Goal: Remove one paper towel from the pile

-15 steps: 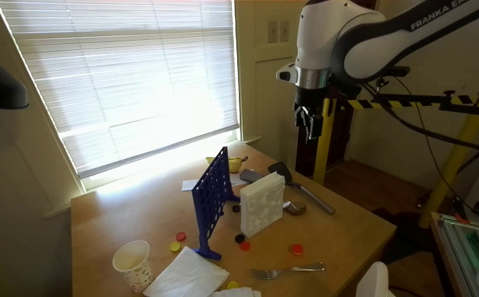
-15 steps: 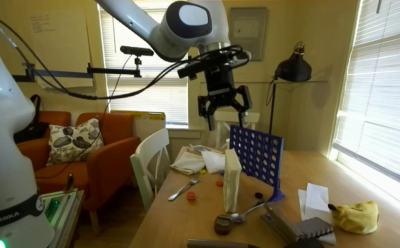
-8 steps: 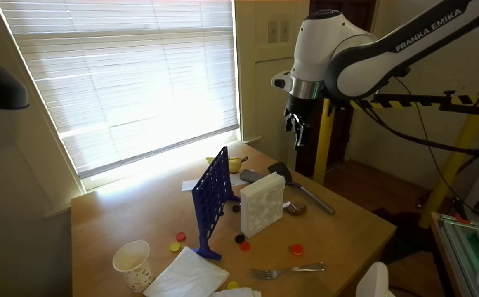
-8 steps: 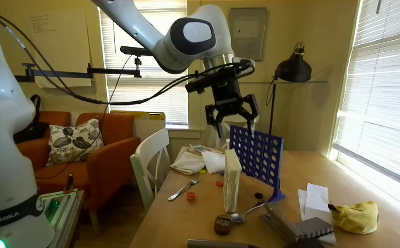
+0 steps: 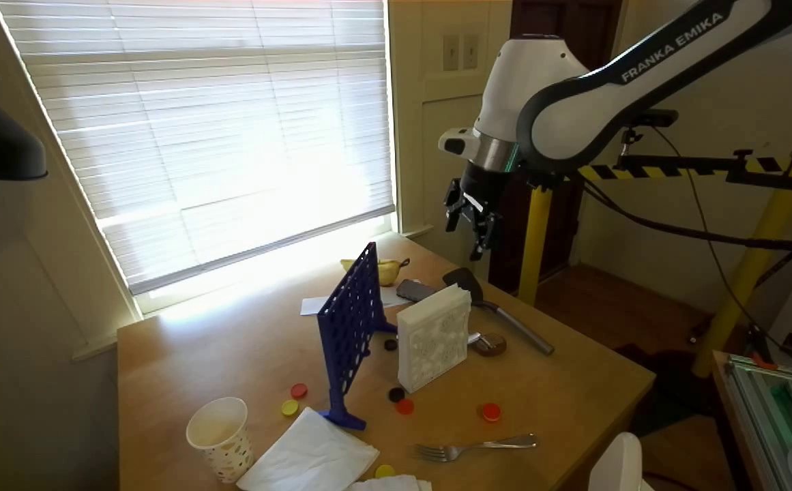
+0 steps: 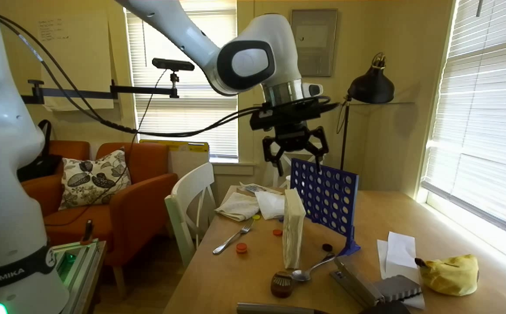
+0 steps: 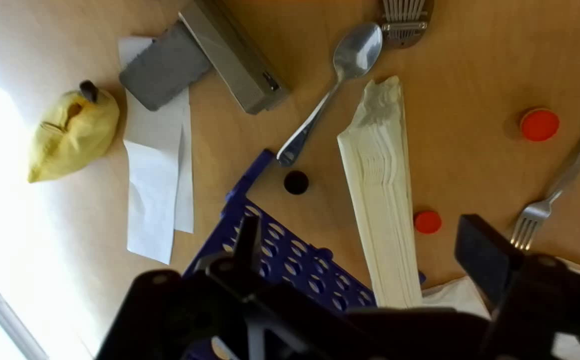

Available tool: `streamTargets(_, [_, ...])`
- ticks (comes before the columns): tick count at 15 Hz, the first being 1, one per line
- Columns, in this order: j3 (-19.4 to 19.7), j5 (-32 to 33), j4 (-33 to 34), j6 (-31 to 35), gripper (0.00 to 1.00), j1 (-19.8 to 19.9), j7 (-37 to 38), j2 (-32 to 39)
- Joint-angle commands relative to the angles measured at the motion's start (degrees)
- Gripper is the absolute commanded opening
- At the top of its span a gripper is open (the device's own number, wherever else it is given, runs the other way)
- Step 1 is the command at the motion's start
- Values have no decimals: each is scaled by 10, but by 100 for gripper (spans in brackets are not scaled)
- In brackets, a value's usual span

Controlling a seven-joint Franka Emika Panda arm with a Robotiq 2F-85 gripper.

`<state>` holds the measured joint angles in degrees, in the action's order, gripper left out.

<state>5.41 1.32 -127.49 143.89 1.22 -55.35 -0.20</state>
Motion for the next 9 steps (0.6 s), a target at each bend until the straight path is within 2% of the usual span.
streamTargets(1, [-14, -102, 19, 7, 100, 7, -151, 36])
streamTargets(4, [-20, -158, 35, -7, 100, 20, -233, 56])
streamTargets(9, [-20, -226, 69, -50, 99, 49, -298, 80])
